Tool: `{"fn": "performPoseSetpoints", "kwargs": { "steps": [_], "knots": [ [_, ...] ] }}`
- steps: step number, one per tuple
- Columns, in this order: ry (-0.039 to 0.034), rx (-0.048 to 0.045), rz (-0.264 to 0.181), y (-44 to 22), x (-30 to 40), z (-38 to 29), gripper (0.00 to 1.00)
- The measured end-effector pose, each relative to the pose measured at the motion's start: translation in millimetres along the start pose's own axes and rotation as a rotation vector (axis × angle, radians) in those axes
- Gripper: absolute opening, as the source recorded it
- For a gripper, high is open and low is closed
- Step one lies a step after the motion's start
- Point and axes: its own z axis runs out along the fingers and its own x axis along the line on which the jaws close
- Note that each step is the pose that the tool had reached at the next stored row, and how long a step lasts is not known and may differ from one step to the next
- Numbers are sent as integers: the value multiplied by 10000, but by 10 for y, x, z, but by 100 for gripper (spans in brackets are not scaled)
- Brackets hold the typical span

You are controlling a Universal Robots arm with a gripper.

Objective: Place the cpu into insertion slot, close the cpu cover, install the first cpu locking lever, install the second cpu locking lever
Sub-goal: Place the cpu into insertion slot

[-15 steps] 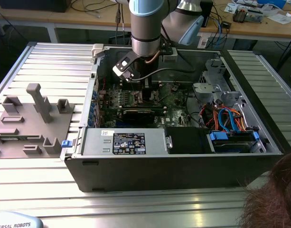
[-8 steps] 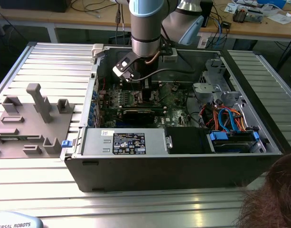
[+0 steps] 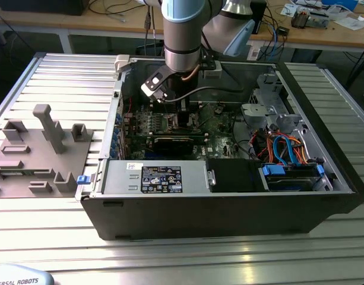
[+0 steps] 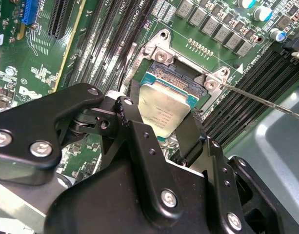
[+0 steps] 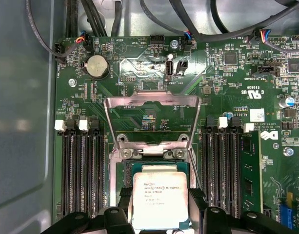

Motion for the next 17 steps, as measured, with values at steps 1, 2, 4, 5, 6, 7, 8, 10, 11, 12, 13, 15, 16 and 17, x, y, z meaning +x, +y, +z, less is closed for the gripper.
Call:
{"fn": "performPoseSetpoints", "kwargs": {
  "steps": [1, 2, 4, 5, 6, 7, 8, 10, 11, 12, 13, 15, 16, 17],
  "knots": [
    [1, -1, 0, 0, 0, 2, 54],
    [2, -1, 0, 0, 0, 4, 54],
    [6, 0, 2, -3, 1, 12, 54],
    [6, 0, 1, -6, 4, 15, 54],
    [6, 0, 1, -8, 6, 17, 54],
    [6, -1, 1, -17, 9, 20, 54],
    [7, 0, 1, -28, 13, 22, 54],
    [5, 0, 9, -35, 20, 31, 54],
    [4, 0, 40, -36, 25, 37, 54],
    [2, -1, 78, -36, 29, 41, 54],
    [-2, -3, 141, -37, 37, 48, 54],
    [-9, -2, 216, -37, 42, 62, 54],
    [-9, -3, 224, -38, 42, 68, 54],
    [-9, -3, 230, -38, 42, 73, 54]
  ]
}}
